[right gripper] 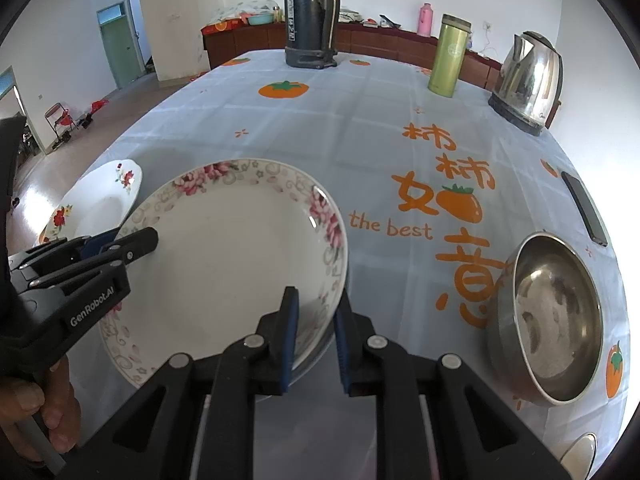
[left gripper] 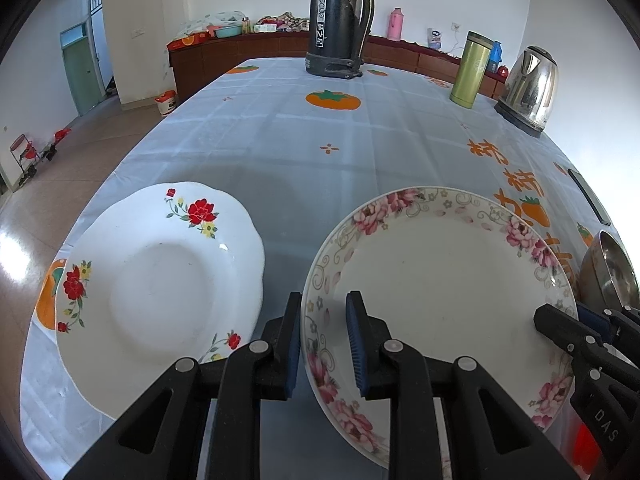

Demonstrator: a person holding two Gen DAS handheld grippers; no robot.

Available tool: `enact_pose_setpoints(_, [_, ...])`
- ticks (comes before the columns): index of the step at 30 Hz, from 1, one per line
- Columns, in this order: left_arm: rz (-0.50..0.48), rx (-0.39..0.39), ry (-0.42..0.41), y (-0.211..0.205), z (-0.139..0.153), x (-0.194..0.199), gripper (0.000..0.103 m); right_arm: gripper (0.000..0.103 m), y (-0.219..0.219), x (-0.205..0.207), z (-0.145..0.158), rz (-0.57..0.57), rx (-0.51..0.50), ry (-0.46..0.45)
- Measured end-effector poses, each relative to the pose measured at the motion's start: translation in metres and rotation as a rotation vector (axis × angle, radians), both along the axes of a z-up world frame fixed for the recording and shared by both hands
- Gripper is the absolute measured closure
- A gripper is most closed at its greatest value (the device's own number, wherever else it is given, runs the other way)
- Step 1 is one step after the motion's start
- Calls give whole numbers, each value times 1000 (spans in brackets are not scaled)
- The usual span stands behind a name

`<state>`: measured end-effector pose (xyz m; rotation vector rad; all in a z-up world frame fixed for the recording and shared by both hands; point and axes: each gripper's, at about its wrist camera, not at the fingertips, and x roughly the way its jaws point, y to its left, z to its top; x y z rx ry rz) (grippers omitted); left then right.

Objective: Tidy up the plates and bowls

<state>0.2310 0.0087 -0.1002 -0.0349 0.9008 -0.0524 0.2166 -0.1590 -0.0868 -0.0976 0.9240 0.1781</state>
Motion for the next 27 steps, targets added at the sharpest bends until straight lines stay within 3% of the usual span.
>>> enact_pose_setpoints(27, [-10,29,-8,-2,-2,0,79,81,5,0,-1,6,-61,2])
